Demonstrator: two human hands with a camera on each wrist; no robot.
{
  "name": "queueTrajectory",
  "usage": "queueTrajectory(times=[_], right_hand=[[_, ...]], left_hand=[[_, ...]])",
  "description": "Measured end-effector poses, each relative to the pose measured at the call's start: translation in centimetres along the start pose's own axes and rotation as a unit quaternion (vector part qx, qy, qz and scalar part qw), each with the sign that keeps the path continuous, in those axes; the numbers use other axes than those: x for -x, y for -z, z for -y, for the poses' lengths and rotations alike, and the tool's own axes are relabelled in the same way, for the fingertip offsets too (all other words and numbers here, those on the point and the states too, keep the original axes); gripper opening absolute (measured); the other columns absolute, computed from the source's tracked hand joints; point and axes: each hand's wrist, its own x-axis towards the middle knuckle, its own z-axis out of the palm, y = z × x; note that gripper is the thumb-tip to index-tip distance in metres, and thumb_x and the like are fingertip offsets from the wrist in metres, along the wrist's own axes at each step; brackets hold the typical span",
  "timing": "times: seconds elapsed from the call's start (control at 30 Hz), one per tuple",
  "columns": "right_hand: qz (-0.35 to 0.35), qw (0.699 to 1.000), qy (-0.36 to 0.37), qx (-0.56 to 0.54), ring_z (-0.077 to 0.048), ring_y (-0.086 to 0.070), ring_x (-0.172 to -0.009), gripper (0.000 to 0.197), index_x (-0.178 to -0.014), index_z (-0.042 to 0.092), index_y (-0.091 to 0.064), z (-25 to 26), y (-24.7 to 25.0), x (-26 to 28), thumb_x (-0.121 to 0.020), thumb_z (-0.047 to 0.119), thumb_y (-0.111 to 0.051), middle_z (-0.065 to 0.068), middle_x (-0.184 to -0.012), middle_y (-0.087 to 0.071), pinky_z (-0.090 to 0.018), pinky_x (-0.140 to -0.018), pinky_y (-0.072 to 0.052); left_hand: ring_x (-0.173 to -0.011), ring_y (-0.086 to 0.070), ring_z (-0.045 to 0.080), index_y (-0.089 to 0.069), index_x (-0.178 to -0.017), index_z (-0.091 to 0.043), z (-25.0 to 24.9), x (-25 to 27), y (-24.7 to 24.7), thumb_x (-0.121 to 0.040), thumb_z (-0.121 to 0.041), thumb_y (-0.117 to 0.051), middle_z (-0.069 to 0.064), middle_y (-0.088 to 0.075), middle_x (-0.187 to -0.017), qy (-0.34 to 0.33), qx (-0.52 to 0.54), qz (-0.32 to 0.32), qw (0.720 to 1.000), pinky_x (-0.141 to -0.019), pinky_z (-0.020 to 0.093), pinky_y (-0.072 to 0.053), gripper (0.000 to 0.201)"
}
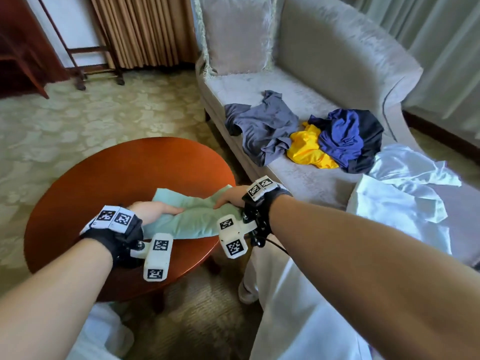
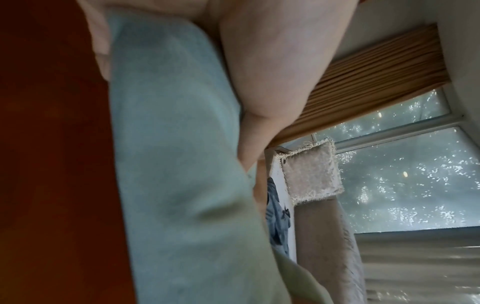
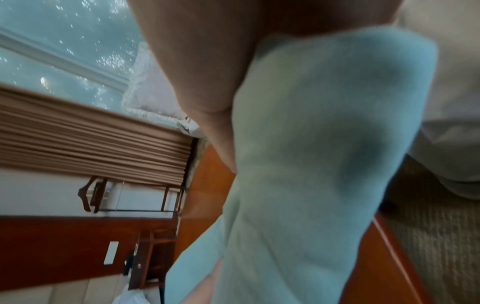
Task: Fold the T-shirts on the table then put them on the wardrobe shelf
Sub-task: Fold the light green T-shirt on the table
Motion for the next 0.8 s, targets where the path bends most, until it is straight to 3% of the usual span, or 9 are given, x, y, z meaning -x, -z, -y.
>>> queueTrajectory(times=[0.07, 0.2, 0.3, 0.37, 0.43, 0.5, 0.57, 0.67, 0.8], right_hand=[[-0.025, 0.999, -0.003, -0.047, -0.024, -0.055, -0.077, 0.051, -0.135, -0.001, -0.048, -1.8, 2.0, 1.2, -0.095, 0.029, -0.058, -0.011, -0.089, -0.059, -0.024, -0.06, -0.04], [-0.099, 0.985, -0.029, -0.139, -0.025, -0.054, -0.075, 0.045, -0.128, 0.001, -0.054, -6.0, 6.7, 4.4, -0.094, 0.031, -0.059, -0.017, -0.1, -0.064, -0.024, -0.051, -0.04], [-0.174, 0.952, -0.069, -0.243, -0.021, -0.049, -0.054, 0.026, -0.083, 0.005, -0.056, -9.9, 10.7, 7.1, -0.091, 0.028, -0.064, -0.01, -0.069, -0.054, -0.022, -0.04, -0.041], [-0.238, 0.916, -0.094, -0.309, -0.024, -0.051, -0.055, 0.027, -0.073, 0.006, -0.054, -13.2, 13.2, 8.6, -0.085, 0.024, -0.069, -0.012, -0.071, -0.056, -0.02, -0.04, -0.04], [-0.279, 0.879, -0.117, -0.368, -0.028, -0.06, -0.064, 0.026, -0.072, 0.008, -0.061, -16.6, 15.3, 9.9, -0.07, 0.029, -0.076, -0.016, -0.083, -0.063, -0.024, -0.05, -0.048], [-0.313, 0.844, -0.14, -0.412, -0.033, -0.067, -0.078, 0.039, -0.079, 0.007, -0.066, -20.5, 17.0, 10.8, -0.053, 0.033, -0.08, -0.018, -0.094, -0.069, -0.041, -0.07, -0.058], [-0.348, 0.816, -0.157, -0.433, -0.036, -0.069, -0.087, 0.043, -0.083, 0.006, -0.065, -24.0, 18.4, 12.1, -0.051, 0.03, -0.082, -0.02, -0.099, -0.069, -0.053, -0.081, -0.055], [-0.395, 0.79, -0.186, -0.43, -0.032, -0.067, -0.085, 0.037, -0.086, 0.008, -0.063, -28.9, 20.0, 13.9, -0.062, 0.027, -0.084, -0.017, -0.097, -0.068, -0.051, -0.082, -0.057], [-0.417, 0.799, -0.224, -0.371, -0.027, -0.066, -0.085, 0.041, -0.097, 0.013, -0.067, -35.3, 21.4, 14.5, -0.068, 0.036, -0.084, -0.01, -0.094, -0.068, -0.044, -0.084, -0.057]], left_hand=[[-0.098, -0.065, 0.036, -0.055, -0.128, 0.0, -1.7, 0.6, -1.6, -0.035, -0.055, -0.093, 0.017, -0.067, -0.11, -0.011, 0.042, 0.02, 0.999, -0.095, 0.049, -0.05, 0.114], [-0.09, -0.07, 0.039, -0.064, -0.112, -0.004, -6.7, 1.5, -5.7, -0.03, -0.051, -0.098, 0.017, -0.072, -0.101, -0.053, 0.109, 0.075, 0.99, -0.089, 0.057, -0.053, 0.1], [-0.085, -0.072, 0.038, -0.069, -0.103, -0.011, -11.7, 2.1, -9.7, -0.034, -0.044, -0.099, 0.015, -0.074, -0.097, -0.103, 0.168, 0.099, 0.975, -0.085, 0.059, -0.054, 0.082], [-0.091, -0.072, 0.036, -0.071, -0.108, -0.016, -15.1, 2.1, -13.2, -0.031, -0.049, -0.098, 0.011, -0.073, -0.107, -0.139, 0.18, 0.125, 0.966, -0.087, 0.057, -0.054, 0.088], [-0.098, -0.07, 0.033, -0.071, -0.112, -0.018, -18.0, 0.8, -17.6, -0.031, -0.056, -0.096, 0.008, -0.072, -0.112, -0.176, 0.201, 0.149, 0.952, -0.092, 0.054, -0.053, 0.093], [-0.101, -0.069, 0.03, -0.074, -0.109, -0.018, -20.6, 3.7, -21.2, -0.03, -0.059, -0.094, 0.004, -0.073, -0.11, -0.19, 0.2, 0.183, 0.944, -0.096, 0.051, -0.051, 0.091], [-0.101, -0.069, 0.029, -0.074, -0.107, -0.016, -22.7, 6.4, -24.8, -0.034, -0.058, -0.092, 0.006, -0.073, -0.109, -0.197, 0.189, 0.217, 0.937, -0.097, 0.051, -0.051, 0.086], [-0.093, -0.069, 0.03, -0.076, -0.099, -0.013, -25.2, 8.6, -30.1, -0.036, -0.061, -0.09, 0.009, -0.073, -0.104, -0.201, 0.154, 0.261, 0.932, -0.099, 0.056, -0.049, 0.081], [-0.095, -0.069, 0.033, -0.075, -0.095, -0.017, -27.5, 10.9, -35.6, -0.042, -0.059, -0.087, 0.006, -0.075, -0.102, -0.199, 0.111, 0.263, 0.937, -0.094, 0.05, -0.053, 0.069]])
